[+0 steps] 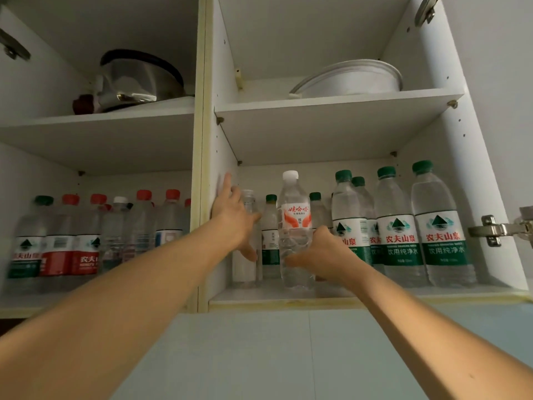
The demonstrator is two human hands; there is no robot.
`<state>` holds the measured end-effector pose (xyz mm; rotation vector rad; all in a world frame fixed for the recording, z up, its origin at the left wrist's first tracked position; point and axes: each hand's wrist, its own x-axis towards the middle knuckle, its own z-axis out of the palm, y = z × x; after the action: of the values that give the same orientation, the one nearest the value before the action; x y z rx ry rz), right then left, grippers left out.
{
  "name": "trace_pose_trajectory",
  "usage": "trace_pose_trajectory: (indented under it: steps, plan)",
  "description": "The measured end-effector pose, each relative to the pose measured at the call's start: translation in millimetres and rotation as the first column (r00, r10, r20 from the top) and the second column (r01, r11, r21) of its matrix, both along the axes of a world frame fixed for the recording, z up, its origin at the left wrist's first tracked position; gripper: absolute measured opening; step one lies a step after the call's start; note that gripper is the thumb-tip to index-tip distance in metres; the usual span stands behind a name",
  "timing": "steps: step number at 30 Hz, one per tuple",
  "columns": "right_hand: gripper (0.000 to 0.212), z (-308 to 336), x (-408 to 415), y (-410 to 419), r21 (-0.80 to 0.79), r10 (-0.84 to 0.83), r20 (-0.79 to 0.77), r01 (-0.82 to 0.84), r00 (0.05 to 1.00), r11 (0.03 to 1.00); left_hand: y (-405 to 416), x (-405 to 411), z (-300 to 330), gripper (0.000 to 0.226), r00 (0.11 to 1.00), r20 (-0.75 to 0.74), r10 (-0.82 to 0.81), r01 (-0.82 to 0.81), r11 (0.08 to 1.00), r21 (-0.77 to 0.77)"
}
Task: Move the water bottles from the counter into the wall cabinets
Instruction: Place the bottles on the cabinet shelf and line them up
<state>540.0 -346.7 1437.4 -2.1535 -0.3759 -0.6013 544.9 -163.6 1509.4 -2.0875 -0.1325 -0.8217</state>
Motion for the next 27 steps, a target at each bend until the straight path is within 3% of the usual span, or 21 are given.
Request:
trace_pose_trajectory:
  steps: [7, 10, 15, 27]
  plan:
    - [0.085, 7.8, 18.0, 9.3, 0.026, -0.017, -0.121, 0.02, 0.993, 0.999, 6.3, 13.3, -1.6, 0.118, 0.991, -0.002, 0.132, -0.13, 0.98, 0.152]
    - [0.082, 6.2, 22.5, 10.0, 0.051, -0.008, -0.112, 0.013, 0.994, 0.999, 9.1, 16.5, -3.3, 0.119, 0.992, 0.01, 0.126, -0.126, 0.974, 0.189]
    - [0.048, 6.1, 34.6, 11.7, -0.043, 0.031, -0.099, -0.036, 0.995, 0.998, 5.7, 13.9, -3.4, 0.118, 0.994, 0.024, 0.111, -0.113, 0.983, 0.147]
    - [0.044, 13.8, 66.0, 18.8, -0.208, 0.104, -0.092, -0.121, 0.99, 0.971, 0.9, 19.0, -16.0, 0.121, 0.992, 0.046, 0.115, -0.114, 0.993, -0.01]
